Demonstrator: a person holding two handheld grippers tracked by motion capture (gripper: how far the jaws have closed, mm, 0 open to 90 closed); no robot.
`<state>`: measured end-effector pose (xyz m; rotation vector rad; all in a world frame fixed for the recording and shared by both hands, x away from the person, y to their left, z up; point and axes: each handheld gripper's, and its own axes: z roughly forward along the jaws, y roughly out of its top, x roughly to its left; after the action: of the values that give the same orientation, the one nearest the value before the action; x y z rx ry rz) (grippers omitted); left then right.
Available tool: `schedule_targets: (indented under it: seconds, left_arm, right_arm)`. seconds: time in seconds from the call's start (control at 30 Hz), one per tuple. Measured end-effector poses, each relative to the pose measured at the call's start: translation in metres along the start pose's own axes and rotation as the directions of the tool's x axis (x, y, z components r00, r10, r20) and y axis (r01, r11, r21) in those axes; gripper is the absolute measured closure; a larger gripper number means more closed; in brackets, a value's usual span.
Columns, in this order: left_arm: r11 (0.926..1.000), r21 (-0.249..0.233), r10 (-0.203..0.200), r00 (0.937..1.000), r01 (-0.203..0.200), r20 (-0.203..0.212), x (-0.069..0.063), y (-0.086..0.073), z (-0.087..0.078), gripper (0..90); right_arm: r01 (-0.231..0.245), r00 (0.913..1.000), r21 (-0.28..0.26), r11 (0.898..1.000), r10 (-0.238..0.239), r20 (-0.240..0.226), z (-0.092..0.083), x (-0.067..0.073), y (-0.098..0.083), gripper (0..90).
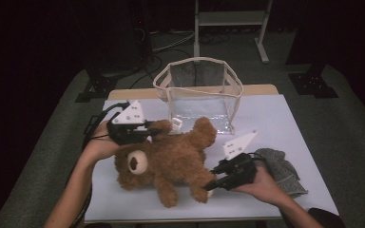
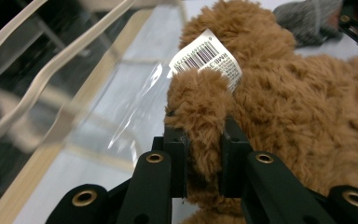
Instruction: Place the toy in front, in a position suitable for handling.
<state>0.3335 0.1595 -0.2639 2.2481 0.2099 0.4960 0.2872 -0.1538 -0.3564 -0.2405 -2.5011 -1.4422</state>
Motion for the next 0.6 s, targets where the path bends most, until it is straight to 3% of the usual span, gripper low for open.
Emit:
schedule_targets:
  seconds: [0.03, 0.07, 0.1, 0.13, 0.2, 0.23, 0.3, 0.33, 0.37, 0.43, 0.47, 0.5, 0.57, 0.6]
  left_arm:
    - [1.0000, 0.000, 0.000, 1.0000, 0.000, 0.000, 0.000, 0.000, 0.000, 77.5]
    - [0.9997, -0.009, 0.021, 0.9992, -0.021, 0.035, -0.003, 0.013, 0.015, 77.4]
    - [0.9997, -0.009, 0.021, 0.9992, -0.021, 0.035, -0.003, 0.013, 0.015, 77.4]
    - [0.9995, -0.011, 0.029, 0.9982, -0.029, 0.053, -0.004, 0.019, 0.024, 77.4]
    - [0.9984, -0.009, 0.057, 0.9933, -0.056, 0.100, -0.010, 0.034, 0.053, 77.2]
    - [0.9984, -0.009, 0.057, 0.9933, -0.056, 0.100, -0.010, 0.034, 0.053, 77.2]
    - [0.9972, 0.007, 0.073, 0.9873, -0.075, 0.141, -0.014, 0.041, 0.080, 77.1]
    - [0.9962, 0.024, 0.078, 0.9808, -0.083, 0.179, -0.019, 0.045, 0.105, 76.9]
    - [0.9962, 0.024, 0.078, 0.9808, -0.083, 0.179, -0.019, 0.045, 0.105, 76.8]
    - [0.9935, 0.048, 0.091, 0.9746, -0.103, 0.205, -0.024, 0.046, 0.127, 76.6]
    - [0.9939, 0.049, 0.086, 0.9729, -0.099, 0.214, -0.026, 0.046, 0.136, 76.1]
    - [0.9926, 0.060, 0.091, 0.9721, -0.106, 0.216, -0.027, 0.045, 0.144, 74.9]
    - [0.9925, 0.061, 0.090, 0.9705, -0.106, 0.223, -0.029, 0.045, 0.154, 72.9]
    - [0.9931, 0.057, 0.087, 0.9709, -0.102, 0.223, -0.029, 0.045, 0.156, 66.5]
  right_arm:
    - [0.000, 1.0000, 0.000, 1.000, 0.000, 0.000, 0.000, 0.000, 0.000, 67.0]
    - [-0.022, 0.9996, -0.005, 1.000, 0.022, 0.020, -0.020, 0.002, -0.011, 66.9]
    - [-0.033, 0.9989, -0.004, 0.999, 0.033, 0.032, -0.030, 0.003, -0.017, 66.9]
    - [-0.033, 0.9989, -0.004, 0.999, 0.033, 0.032, -0.030, 0.003, -0.017, 66.9]
    - [-0.071, 0.9947, 0.001, 0.997, 0.071, 0.075, -0.053, 0.006, -0.038, 66.5]
    - [-0.071, 0.9947, 0.001, 0.997, 0.071, 0.075, -0.053, 0.006, -0.038, 66.5]
    - [-0.111, 0.9888, 0.011, 0.994, 0.109, 0.101, -0.067, 0.005, -0.058, 66.3]
    - [-0.149, 0.9815, 0.020, 0.989, 0.145, 0.125, -0.075, 0.004, -0.074, 66.2]
    - [-0.172, 0.9767, 0.019, 0.985, 0.169, 0.133, -0.078, 0.003, -0.083, 65.9]
    - [-0.193, 0.9717, 0.019, 0.981, 0.189, 0.142, -0.081, 0.002, -0.092, 65.5]
    - [-0.226, 0.9615, 0.041, 0.973, 0.216, 0.171, -0.081, -0.001, -0.107, 64.3]
    - [-0.240, 0.9572, 0.049, 0.969, 0.228, 0.178, -0.080, -0.004, -0.113, 63.6]
    - [-0.249, 0.9535, 0.052, 0.967, 0.235, 0.188, -0.079, -0.005, -0.119, 61.9]
    - [-0.258, 0.9501, 0.051, 0.965, 0.243, 0.195, -0.078, -0.007, -0.122, 59.4]
